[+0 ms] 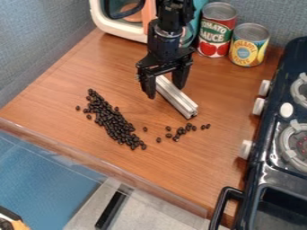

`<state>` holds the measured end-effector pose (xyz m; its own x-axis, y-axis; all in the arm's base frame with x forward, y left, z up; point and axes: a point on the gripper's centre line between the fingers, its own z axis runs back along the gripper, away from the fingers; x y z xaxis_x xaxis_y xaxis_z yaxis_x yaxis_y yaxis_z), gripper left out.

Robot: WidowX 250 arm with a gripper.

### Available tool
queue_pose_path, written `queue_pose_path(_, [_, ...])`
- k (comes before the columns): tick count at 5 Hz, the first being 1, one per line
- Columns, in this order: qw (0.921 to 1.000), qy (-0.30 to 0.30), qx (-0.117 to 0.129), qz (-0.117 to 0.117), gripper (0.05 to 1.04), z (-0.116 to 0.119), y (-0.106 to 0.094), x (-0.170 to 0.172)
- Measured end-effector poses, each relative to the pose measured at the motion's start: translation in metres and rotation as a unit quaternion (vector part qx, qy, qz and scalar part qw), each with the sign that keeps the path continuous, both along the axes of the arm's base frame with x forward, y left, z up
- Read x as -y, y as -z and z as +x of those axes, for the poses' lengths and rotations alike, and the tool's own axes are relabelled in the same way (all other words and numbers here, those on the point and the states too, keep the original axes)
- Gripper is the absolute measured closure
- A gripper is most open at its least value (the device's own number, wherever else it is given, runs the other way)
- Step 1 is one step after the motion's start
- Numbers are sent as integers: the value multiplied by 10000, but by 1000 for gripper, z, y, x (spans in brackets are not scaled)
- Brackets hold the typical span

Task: Sweep into pile

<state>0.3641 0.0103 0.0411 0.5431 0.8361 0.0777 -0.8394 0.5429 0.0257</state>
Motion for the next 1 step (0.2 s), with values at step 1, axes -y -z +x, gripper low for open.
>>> queue_pose_path(1, [9993,244,238,-175,83,-6,-39,5])
